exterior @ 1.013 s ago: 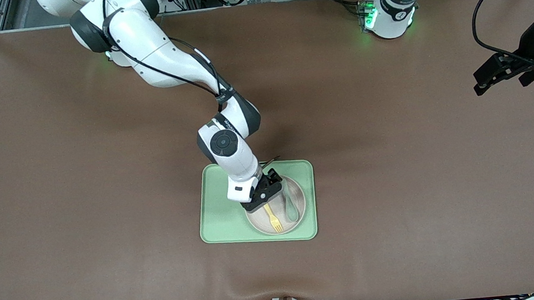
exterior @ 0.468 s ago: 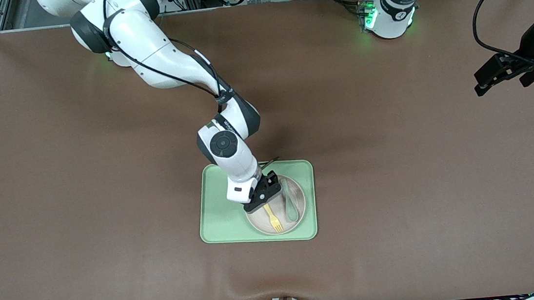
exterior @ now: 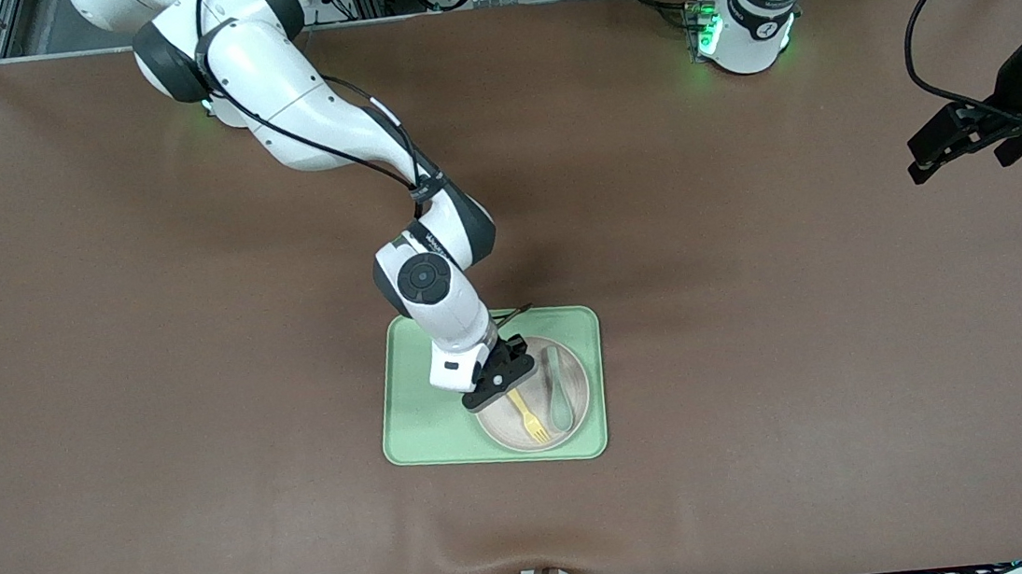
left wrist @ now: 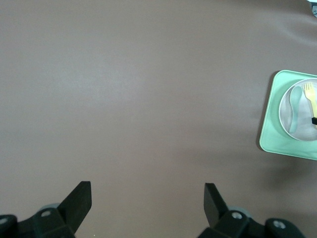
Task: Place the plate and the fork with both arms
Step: 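Grasp the yellow fork with the right gripper and lift it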
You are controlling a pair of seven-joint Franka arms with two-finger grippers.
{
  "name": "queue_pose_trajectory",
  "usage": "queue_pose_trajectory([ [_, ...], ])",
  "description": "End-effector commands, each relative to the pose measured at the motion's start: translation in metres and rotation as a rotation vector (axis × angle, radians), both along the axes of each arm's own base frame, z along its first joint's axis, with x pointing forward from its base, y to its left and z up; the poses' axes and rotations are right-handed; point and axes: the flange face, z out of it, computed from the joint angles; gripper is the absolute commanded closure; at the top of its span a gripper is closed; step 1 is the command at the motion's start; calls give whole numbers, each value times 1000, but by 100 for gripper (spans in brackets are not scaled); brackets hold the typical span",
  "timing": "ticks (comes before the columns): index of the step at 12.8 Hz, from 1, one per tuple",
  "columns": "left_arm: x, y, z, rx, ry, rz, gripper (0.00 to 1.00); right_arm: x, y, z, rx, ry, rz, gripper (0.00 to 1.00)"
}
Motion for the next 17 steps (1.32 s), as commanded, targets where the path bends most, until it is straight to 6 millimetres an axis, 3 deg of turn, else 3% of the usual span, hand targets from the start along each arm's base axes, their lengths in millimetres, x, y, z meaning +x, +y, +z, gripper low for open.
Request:
queue_pose_trajectory([
  [1,-4,1,5,-9,-13,0,0,0,0,6,20,5,-15,100],
  [3,-4,3,6,-10,-15,2,0,-1,1,22,35,2,-43,100],
  [7,-4,5,5,-6,-14,-3,0,9,-4,79,80,-37,-111,100],
  [10,-3,6,4,-8,-12,-3,0,36,-53,133,42,-32,-165,100],
  [12,-3,7,4,-5,-14,-3,0,43,-87,157,12,21,-206,100],
  [14,-3,8,4,-5,-14,-1,0,44,-128,161,2,51,-263,100],
  [17,-2,8,3,-3,-12,-1,0,34,-182,140,-11,129,-420,100],
])
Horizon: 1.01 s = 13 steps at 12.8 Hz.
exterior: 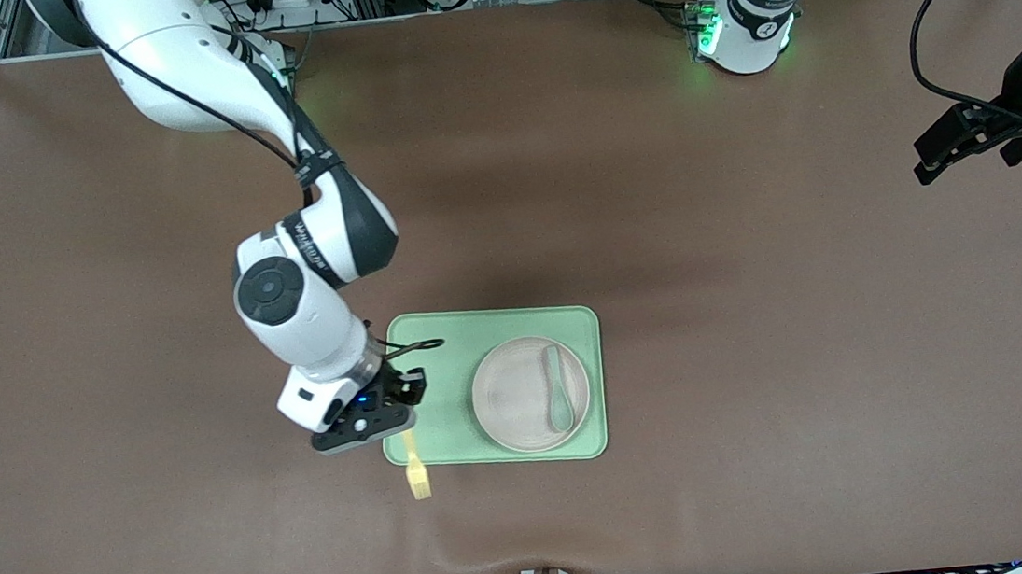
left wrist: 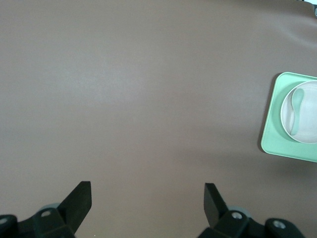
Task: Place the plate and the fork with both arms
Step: 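Lower the fork onto the tray beside the plate with the right gripper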
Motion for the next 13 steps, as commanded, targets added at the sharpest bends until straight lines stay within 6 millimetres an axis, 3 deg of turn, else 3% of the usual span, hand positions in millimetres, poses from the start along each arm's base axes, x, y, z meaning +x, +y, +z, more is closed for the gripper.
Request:
queue_pose_trajectory([
  [1,-3,4,3,-2,-11,-10,0,-21,-30,-13,18,77,-166,100],
  [3,-2,2,2,-2,-10,-13,0,-32,-29,-41,11,131,-266,100],
  [5,0,3,-1,-2,-5,-11,0,-49,-10,-77,4,161,-311,100],
  [8,-1,3,-1,0,-4,-11,0,-65,2,-110,44,192,-381,100],
  [13,0,11,-1,0,-4,1,0,-73,17,-130,76,211,-374,100],
])
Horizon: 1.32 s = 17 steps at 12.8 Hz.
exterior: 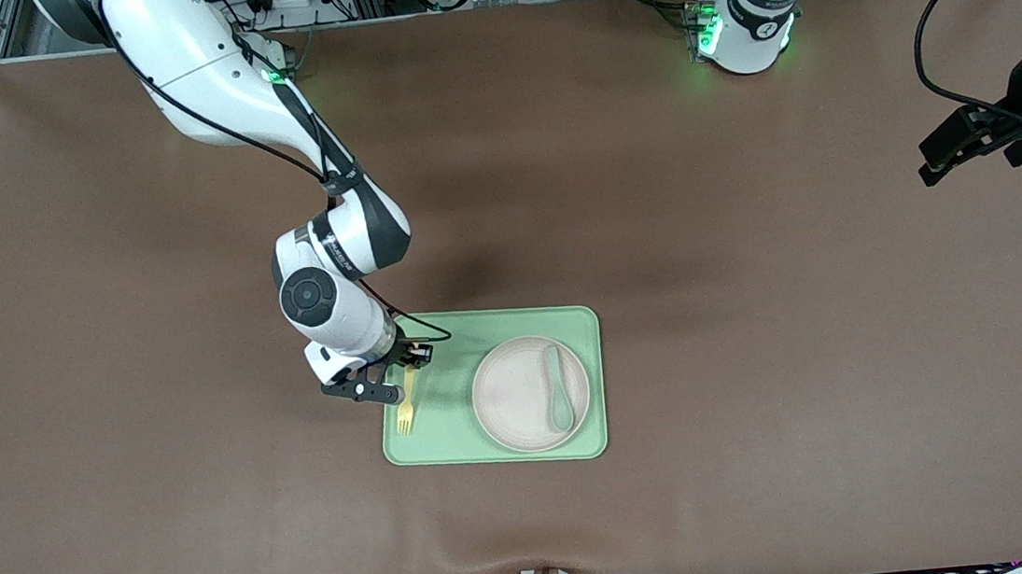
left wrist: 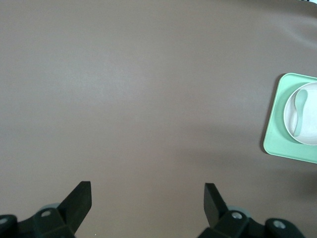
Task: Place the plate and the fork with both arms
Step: 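Open the right gripper and raise it away from the fork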
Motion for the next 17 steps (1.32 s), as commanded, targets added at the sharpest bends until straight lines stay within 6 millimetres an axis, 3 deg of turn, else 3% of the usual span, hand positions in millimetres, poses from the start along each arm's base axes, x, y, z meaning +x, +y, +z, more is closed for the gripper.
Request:
queue_pose_trajectory([
  [1,-1,3,1,-2,-9,-12,0,-1,2,-14,14,-23,49,100],
  [3,-1,3,1,-2,-9,-12,0,3,-6,-21,13,-36,87,100],
  [4,-1,2,1,-4,-9,-11,0,4,-5,-19,14,-38,91,86],
  [5,-1,2,1,-3,-7,-11,0,4,-6,-17,13,-36,92,18],
  [6,-1,2,1,-3,-9,-12,0,4,-5,-15,15,-37,89,0],
  [8,-1,2,0,-3,-5,-12,0,10,-13,8,23,-48,79,0],
  [10,-1,2,0,-3,-7,-12,0,22,-39,44,31,-39,49,0],
  [13,-1,2,0,-3,-5,-12,0,36,-99,99,36,-13,58,0],
  [17,-1,2,0,-3,-5,-12,0,38,-202,181,50,16,62,0],
])
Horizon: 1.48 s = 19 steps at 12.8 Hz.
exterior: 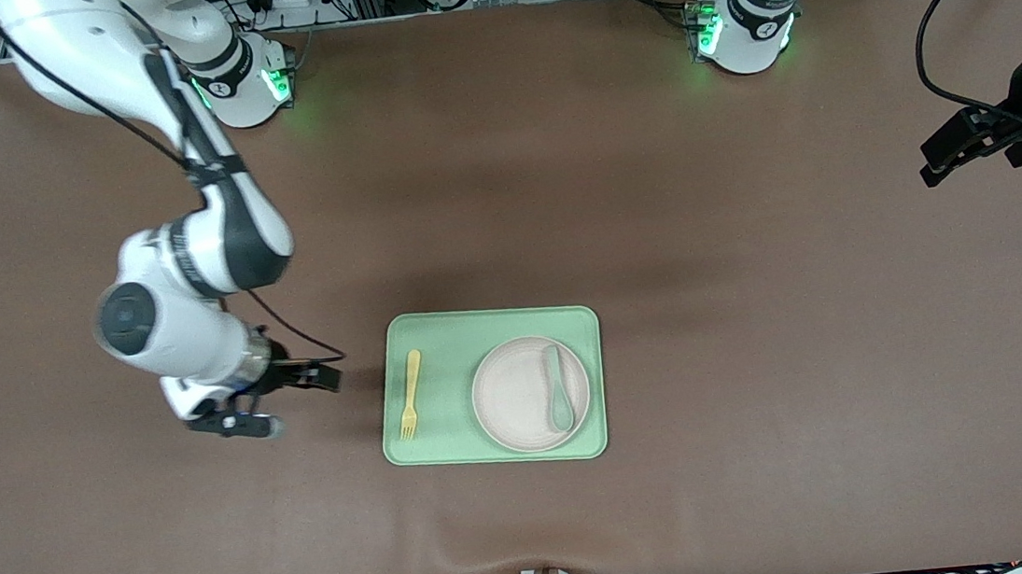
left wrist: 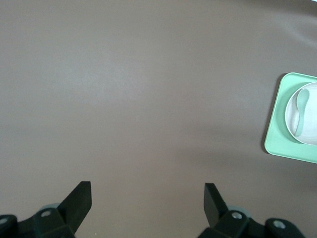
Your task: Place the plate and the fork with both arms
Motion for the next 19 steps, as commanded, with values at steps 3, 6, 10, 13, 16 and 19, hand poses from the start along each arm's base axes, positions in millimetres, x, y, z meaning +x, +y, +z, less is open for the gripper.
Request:
queue_pose_trajectory([
  [3,-1,2,1,-3,-7,-14,0,-30,-123,100,38,36,47,0],
  [6,-1,2,1,-3,-7,-12,0,-70,-172,174,-90,45,89,0],
  [10,-2,0,2,-2,-6,-15,0,-123,-189,248,-117,53,87,0],
  [13,-4,0,3,-1,-4,-17,0,-127,-183,261,-132,46,131,0],
  [16,-5,0,5,-1,-4,-16,0,-128,-185,265,-133,42,170,0],
  [19,-10,-4,5,1,17,-24,0,-134,-189,284,-146,62,155,0],
])
